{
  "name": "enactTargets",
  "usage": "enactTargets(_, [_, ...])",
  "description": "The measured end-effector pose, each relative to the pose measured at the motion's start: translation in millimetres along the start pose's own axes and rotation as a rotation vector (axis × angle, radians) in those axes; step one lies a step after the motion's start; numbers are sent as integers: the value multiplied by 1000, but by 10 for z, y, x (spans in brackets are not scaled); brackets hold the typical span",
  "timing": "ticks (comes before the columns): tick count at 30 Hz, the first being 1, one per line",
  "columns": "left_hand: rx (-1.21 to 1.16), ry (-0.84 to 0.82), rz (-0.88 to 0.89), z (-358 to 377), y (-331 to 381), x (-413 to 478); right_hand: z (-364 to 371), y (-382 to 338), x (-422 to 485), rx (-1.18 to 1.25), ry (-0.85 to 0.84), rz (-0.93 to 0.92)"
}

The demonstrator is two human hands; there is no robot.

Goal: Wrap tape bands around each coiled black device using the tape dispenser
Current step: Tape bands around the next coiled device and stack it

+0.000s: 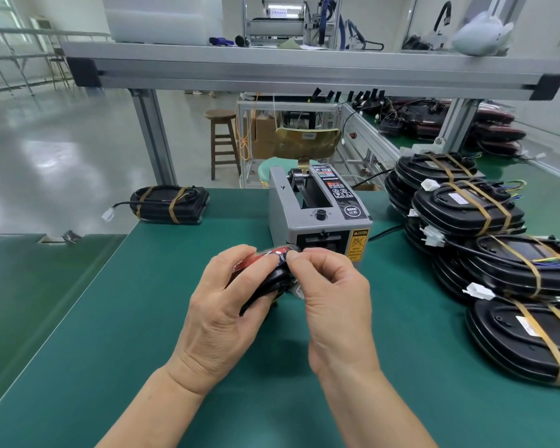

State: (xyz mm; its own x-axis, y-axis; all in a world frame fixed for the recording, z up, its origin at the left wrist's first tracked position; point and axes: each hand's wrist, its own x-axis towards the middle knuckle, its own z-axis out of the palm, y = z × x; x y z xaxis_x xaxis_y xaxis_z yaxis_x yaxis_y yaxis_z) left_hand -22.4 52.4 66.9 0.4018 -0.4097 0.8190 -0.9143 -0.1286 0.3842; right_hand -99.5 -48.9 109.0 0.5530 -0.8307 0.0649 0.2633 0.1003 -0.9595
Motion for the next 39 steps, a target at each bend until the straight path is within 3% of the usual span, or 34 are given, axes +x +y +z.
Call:
enactTargets(18, [27, -21, 2, -4, -14, -25, -75, 109, 73, -53, 27, -39])
enactTargets(24, [-64, 18, 24, 11, 13, -20, -10, 147, 85, -263, -48, -107])
enactTargets(27, [-85, 35, -12, 10, 18, -23, -11, 176, 133, -225, -41, -142])
enactTargets(32, [-65, 37, -53, 0, 17, -40, -39, 204, 185, -108, -68, -47])
enactTargets(37, [-72, 31, -80, -7, 40, -29, -20, 192, 98, -269, -107, -102])
enactTargets(39, [-66, 28, -61, 1, 48, -40, -38, 210, 144, -225, -111, -56])
